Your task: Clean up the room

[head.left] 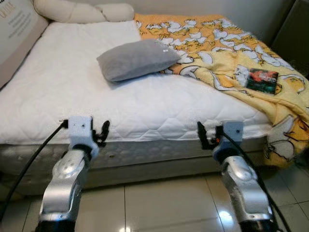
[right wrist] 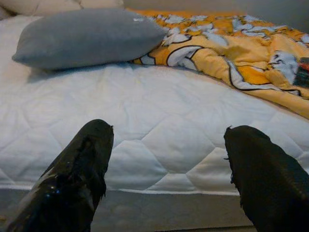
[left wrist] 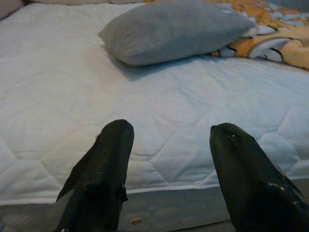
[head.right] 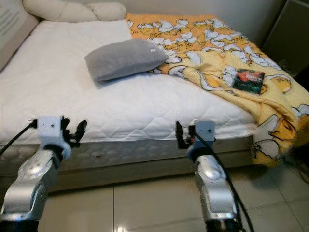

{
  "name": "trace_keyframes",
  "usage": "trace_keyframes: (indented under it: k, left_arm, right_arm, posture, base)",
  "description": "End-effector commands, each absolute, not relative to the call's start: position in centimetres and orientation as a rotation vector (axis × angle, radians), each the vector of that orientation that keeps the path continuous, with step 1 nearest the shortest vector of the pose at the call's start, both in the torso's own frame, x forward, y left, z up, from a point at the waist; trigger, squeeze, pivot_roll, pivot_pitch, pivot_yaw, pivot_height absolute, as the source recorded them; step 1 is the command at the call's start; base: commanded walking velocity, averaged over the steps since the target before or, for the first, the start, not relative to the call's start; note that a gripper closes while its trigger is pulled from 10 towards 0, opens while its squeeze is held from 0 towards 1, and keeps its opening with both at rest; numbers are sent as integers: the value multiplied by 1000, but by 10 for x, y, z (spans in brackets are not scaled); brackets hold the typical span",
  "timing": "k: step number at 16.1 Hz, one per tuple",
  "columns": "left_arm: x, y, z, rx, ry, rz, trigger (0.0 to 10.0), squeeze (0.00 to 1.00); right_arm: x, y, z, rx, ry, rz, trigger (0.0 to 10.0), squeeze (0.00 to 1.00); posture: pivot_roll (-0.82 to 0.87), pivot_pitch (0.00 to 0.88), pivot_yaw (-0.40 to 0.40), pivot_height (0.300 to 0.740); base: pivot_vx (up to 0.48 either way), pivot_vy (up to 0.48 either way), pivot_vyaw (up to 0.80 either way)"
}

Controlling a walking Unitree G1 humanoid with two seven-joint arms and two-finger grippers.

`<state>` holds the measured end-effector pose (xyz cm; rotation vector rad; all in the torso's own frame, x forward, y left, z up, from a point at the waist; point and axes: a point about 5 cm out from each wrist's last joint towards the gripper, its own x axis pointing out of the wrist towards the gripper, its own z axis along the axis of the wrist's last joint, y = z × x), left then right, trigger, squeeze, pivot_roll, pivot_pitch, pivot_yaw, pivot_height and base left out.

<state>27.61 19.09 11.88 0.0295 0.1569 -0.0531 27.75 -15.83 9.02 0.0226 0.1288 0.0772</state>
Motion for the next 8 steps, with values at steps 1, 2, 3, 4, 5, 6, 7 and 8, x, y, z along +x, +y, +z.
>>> trace_keyframes:
  k: [1, 2, 3, 4, 5, 6, 7, 8]
  left_arm:
    - [275, 195, 117, 32, 166, -44, 10000, 0]
    - [275, 194, 117, 38, 165, -49, 10000, 0]
    - [275, 194, 117, 39, 164, -50, 10000, 0]
    - [275, 194, 117, 40, 163, -50, 10000, 0]
    - [275, 195, 117, 42, 163, -50, 10000, 0]
    - [275, 195, 117, 42, 162, -50, 10000, 0]
    - [276, 195, 117, 43, 161, -50, 10000, 0]
    - [276, 195, 118, 43, 161, -50, 10000, 0]
  right_arm:
    - [277, -154, 90, 13, 132, 100, 10000, 0]
    - [278, -155, 90, 18, 135, 84, 10000, 0]
    - [278, -155, 89, 28, 139, 79, 10000, 0]
    - [278, -155, 88, 41, 147, 79, 10000, 0]
    - [278, -155, 88, 43, 149, 81, 10000, 0]
    - [278, -155, 88, 35, 146, 79, 10000, 0]
    - [278, -155, 89, 24, 142, 77, 10000, 0]
    - [279, -155, 89, 22, 141, 77, 10000, 0]
  posture:
    - [4, 0, -18, 740]
    - [4, 0, -19, 740]
    - [4, 0, -19, 740]
    - [4, 0, -19, 740]
    - [4, 0, -19, 740]
    - [6, 0, -20, 740]
    - [7, 0, -19, 740]
    - [8, 0, -19, 740]
  base:
    - [270, 0, 769]
    - [274, 0, 450]
    - [281, 0, 400]
    - [285, 0, 0]
    - [285, 0, 0]
    - [296, 0, 0]
    - [292, 0, 0]
    - [300, 0, 0]
